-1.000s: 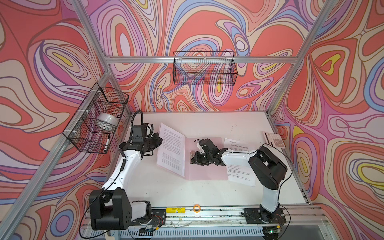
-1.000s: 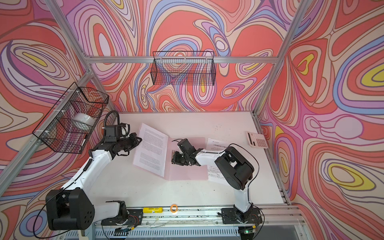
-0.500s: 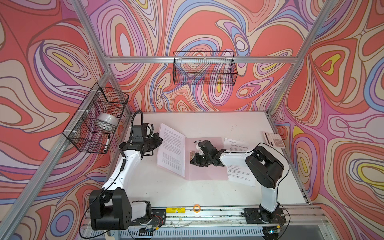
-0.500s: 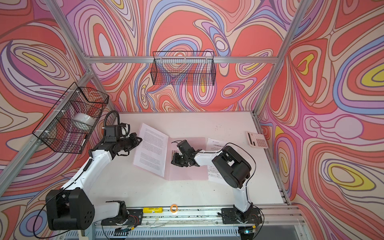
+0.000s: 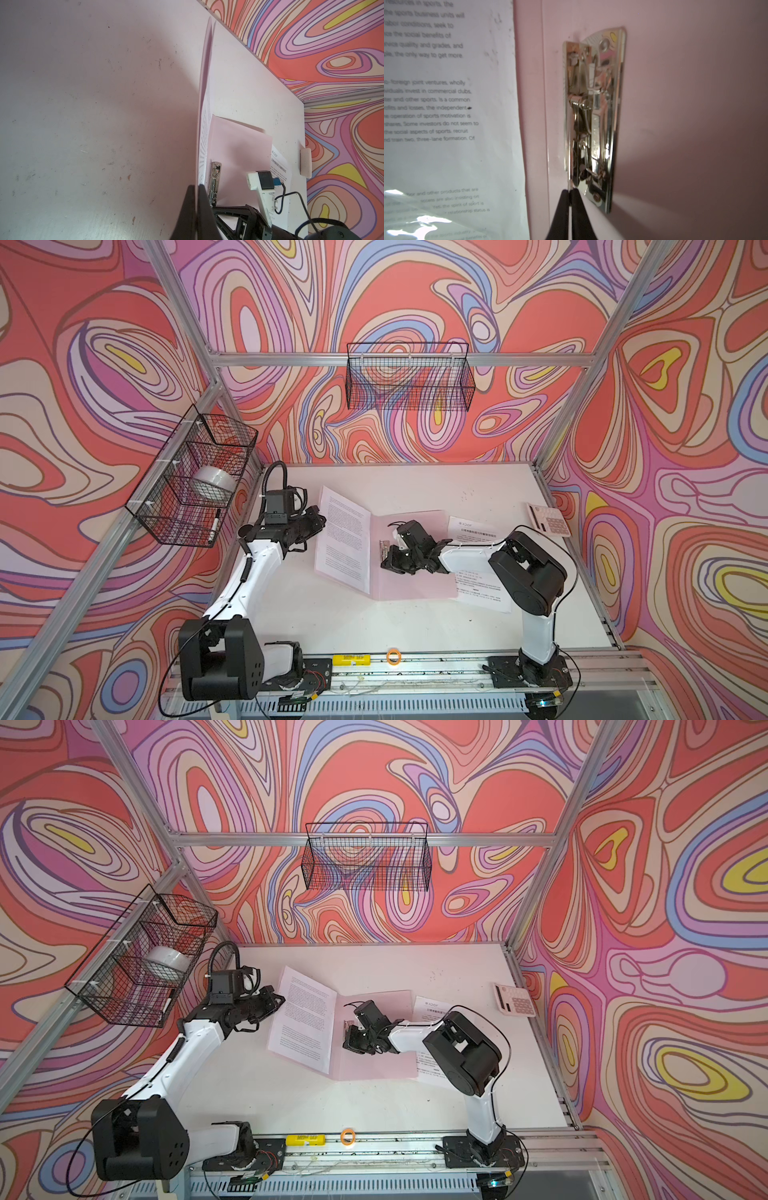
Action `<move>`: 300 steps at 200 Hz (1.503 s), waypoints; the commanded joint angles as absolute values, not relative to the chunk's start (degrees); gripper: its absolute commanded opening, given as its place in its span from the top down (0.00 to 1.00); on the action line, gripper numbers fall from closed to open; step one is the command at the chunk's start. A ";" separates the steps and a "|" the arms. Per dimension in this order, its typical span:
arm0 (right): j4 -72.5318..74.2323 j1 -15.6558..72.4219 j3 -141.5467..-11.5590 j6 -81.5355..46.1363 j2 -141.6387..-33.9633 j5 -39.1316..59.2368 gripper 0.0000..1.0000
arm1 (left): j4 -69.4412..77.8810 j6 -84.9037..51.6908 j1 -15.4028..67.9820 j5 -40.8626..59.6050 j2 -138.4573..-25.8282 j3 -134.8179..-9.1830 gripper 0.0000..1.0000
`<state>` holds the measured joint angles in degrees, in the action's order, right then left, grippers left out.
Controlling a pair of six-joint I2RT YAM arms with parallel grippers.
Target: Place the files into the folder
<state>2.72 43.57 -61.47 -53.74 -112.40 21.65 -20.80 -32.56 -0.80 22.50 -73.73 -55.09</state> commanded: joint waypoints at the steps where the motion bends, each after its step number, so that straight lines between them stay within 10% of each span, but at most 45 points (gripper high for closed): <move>1: 0.92 43.68 -59.68 -54.83 -114.67 20.74 1.00 | -21.08 -31.42 -0.97 23.25 -72.43 -55.11 1.00; 145: -17.44 42.90 -62.65 -48.78 -110.03 5.03 1.00 | -22.28 -30.30 -0.94 23.32 -71.36 -56.33 1.00; 249: -14.55 40.00 -75.23 -47.26 -109.06 17.63 1.00 | -21.34 -29.20 -0.66 25.69 -72.90 -56.34 1.00; 300: -9.86 38.23 -77.85 -50.97 -109.62 26.03 0.61 | -21.41 -28.65 -0.35 26.07 -73.66 -56.60 1.00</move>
